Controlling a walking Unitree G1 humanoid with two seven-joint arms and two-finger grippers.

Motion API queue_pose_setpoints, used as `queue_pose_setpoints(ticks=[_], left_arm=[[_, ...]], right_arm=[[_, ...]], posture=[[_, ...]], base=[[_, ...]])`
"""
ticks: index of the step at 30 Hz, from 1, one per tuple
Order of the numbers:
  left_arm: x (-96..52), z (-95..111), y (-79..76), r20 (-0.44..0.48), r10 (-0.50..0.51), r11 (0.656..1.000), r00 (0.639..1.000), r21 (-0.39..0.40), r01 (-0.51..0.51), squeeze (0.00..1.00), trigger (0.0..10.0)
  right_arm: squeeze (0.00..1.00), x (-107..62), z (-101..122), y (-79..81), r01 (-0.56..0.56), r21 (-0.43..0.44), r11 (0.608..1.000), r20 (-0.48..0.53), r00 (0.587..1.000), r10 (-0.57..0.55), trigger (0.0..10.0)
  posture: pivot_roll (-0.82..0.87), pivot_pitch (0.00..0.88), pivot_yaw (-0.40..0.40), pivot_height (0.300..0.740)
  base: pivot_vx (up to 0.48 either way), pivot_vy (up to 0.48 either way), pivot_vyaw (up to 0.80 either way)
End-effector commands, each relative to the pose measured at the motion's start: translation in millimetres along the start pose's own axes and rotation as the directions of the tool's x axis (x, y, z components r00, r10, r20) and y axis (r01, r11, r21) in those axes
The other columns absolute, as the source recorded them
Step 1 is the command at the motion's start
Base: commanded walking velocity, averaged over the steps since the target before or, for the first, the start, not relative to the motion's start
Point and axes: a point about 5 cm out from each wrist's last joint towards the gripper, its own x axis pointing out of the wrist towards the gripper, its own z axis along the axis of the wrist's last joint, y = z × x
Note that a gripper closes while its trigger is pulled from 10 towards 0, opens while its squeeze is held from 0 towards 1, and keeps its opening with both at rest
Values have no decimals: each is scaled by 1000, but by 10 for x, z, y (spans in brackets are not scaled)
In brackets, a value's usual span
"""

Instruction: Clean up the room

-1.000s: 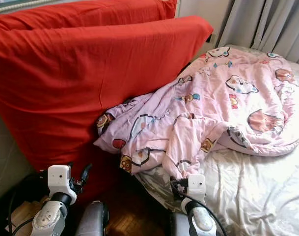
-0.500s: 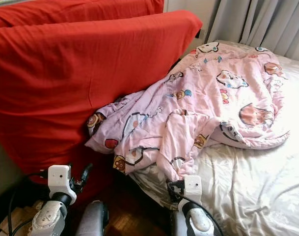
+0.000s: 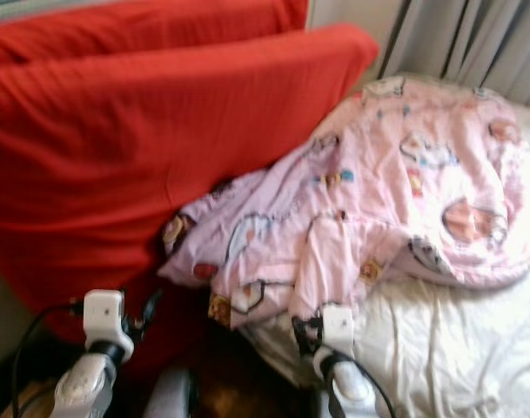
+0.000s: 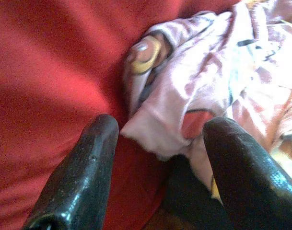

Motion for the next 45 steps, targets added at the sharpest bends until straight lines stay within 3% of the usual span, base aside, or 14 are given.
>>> queue_pose_setpoints(ticks=[1,18,19,20,21,29,33,35,36,45], left_arm=[[-10,-17,-31,-15,-19,1000,1000,9,19,0,10000],[-94,-25,-29,-17,-45,999,999,14,45,0,10000],[-104,-27,-24,-20,-47,999,999,16,47,0,10000],[-113,-28,-20,-22,-48,999,999,18,48,0,10000],[-129,-39,-14,-30,-52,998,998,22,53,0,10000],[-244,-26,42,-38,-45,998,998,31,46,0,10000],[-310,-15,43,-41,-40,999,998,29,41,0,10000],[-339,-14,40,-47,-39,999,998,28,40,0,10000],[-352,-16,38,-51,-39,999,998,28,40,0,10000],[-411,-20,45,-70,-34,999,997,28,36,0,10000]], right_arm=[[0,-19,-58,-16,5,-3,1000,-34,999,-6,10000],[0,51,-15,-101,97,-8,995,-97,990,-98,10000],[200,57,-10,-103,101,0,995,-102,990,-100,10000],[200,61,-8,-103,103,6,995,-105,989,-102,10000],[1000,72,3,-99,104,14,994,-109,989,-102,10000],[1000,134,97,-101,139,22,990,-106,985,-136,10000],[1000,170,220,-158,181,37,983,-56,982,-179,10000],[110,189,281,-170,183,32,983,-32,983,-182,10000],[0,198,300,-174,181,24,983,-31,983,-181,10000],[0,217,316,-185,159,-16,987,-61,985,-160,10000]], posture=[[149,79,-18,585],[181,102,7,585],[186,106,9,585],[188,108,10,585],[196,112,13,585],[229,162,30,585],[244,189,41,585],[247,196,42,585],[252,200,42,585],[262,219,41,585]], base=[[322,0,0],[52,0,0],[0,0,0],[0,0,0],[0,0,0],[0,0,0],[0,0,0],[0,0,0],[0,0,0],[0,0,0]])
